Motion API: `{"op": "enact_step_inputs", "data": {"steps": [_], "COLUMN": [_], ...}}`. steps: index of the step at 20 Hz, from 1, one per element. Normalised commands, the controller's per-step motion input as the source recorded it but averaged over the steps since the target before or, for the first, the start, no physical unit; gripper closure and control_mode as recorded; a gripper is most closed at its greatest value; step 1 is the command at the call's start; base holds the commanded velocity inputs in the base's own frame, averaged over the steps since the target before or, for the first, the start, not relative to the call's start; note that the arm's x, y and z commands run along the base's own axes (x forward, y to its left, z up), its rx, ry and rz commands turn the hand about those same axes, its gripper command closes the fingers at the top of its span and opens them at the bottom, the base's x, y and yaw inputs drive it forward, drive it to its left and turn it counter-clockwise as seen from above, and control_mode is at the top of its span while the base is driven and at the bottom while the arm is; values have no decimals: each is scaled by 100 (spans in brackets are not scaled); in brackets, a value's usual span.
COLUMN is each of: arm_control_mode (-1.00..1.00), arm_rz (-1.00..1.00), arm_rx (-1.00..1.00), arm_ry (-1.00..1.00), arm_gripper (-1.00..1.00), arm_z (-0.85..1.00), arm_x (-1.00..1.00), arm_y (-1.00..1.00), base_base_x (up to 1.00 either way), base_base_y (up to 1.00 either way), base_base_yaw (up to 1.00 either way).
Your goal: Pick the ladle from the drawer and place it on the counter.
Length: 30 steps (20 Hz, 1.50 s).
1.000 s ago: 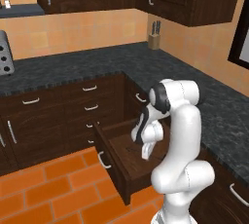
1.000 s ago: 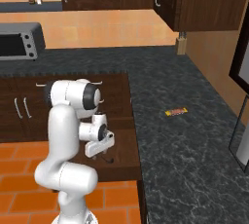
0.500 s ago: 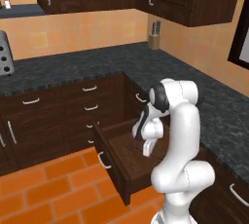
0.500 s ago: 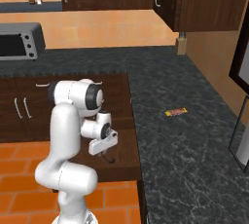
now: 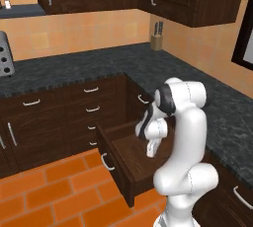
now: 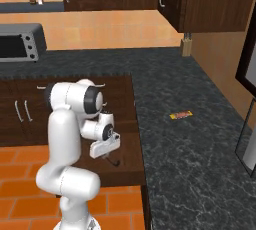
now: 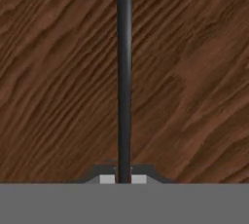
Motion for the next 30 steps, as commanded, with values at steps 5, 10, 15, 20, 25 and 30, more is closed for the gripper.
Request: {"op": "enact_step_inputs", "data": {"steps": [5,10,15,20,25,30], "arm_control_mode": [-100,-100,-100,-100,-100,-100], "arm_rz": [6,1,-3,-9,-2,0], "arm_rx": [0,0,0,1,3,0], "arm_ry": [-7,-19,-18,-15,-14,-22], "arm_gripper": [100,100,100,100,100,100], "arm_z": [94,100,100,100,100,91], "arm_x": [-34,1,19,31,38,54], "arm_y": [37,60,72,28,-54,-100], "base_base_x": [0,0,0,0,0,0], "base_base_y": [0,0,0,0,0,0], "base_base_yaw": [0,0,0,0,0,0]}}
